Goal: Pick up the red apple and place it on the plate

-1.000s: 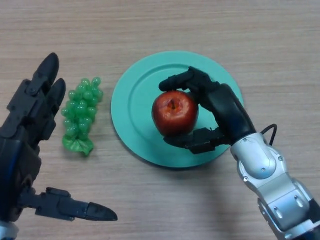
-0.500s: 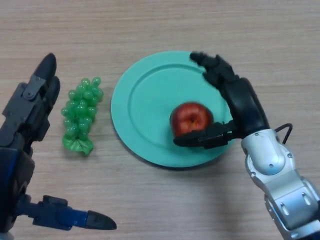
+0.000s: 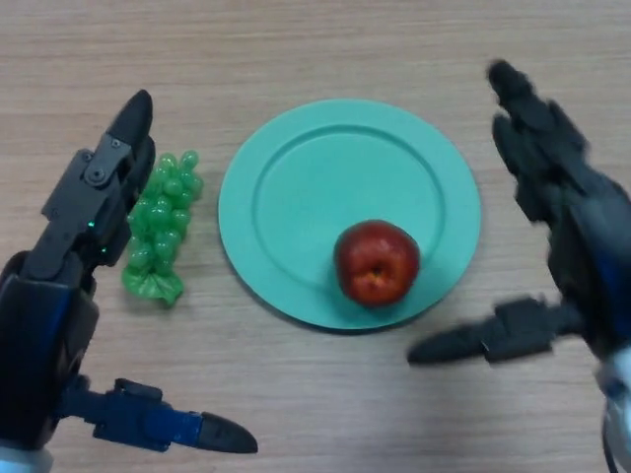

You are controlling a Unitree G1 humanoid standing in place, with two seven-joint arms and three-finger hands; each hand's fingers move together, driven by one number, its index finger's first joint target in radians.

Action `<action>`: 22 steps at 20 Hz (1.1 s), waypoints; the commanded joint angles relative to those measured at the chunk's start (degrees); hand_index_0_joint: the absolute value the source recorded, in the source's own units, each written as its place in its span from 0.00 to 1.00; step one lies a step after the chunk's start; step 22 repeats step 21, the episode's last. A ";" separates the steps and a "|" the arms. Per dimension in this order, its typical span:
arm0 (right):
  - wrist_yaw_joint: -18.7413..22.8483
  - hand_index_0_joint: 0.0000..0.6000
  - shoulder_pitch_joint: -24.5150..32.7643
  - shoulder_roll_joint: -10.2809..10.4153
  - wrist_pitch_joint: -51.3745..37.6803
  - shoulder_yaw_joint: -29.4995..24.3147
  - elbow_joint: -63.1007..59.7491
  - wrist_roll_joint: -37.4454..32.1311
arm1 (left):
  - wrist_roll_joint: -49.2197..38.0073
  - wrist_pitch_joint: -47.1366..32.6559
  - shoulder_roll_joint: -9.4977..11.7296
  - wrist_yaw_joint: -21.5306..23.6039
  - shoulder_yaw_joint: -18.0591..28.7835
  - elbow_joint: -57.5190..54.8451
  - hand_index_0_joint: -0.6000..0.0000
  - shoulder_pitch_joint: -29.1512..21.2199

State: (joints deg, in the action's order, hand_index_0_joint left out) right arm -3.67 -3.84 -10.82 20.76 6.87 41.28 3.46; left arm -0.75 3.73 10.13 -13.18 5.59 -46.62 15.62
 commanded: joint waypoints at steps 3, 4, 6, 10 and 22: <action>-3.47 0.00 -10.53 -1.75 -16.08 -3.20 7.72 -5.06 | -0.52 -3.31 0.76 3.20 3.86 -2.42 1.00 -1.63; -3.99 0.00 -12.52 -1.81 -18.22 -3.06 8.51 -4.60 | -0.09 -2.24 0.76 3.34 3.91 -3.54 1.00 -1.90; -5.63 0.00 -14.89 -2.21 -21.52 -3.11 8.79 -4.77 | 0.43 -0.37 0.76 3.42 3.54 -5.25 1.00 -2.23; -9.93 0.00 -15.31 -1.61 -22.74 -8.63 9.58 -6.81 | -1.84 0.15 0.76 3.85 4.02 -4.70 1.00 -2.72; -9.74 0.00 -11.40 -1.21 -17.05 -5.67 12.05 -4.43 | -2.10 3.54 1.42 3.57 6.09 -3.72 1.00 -7.69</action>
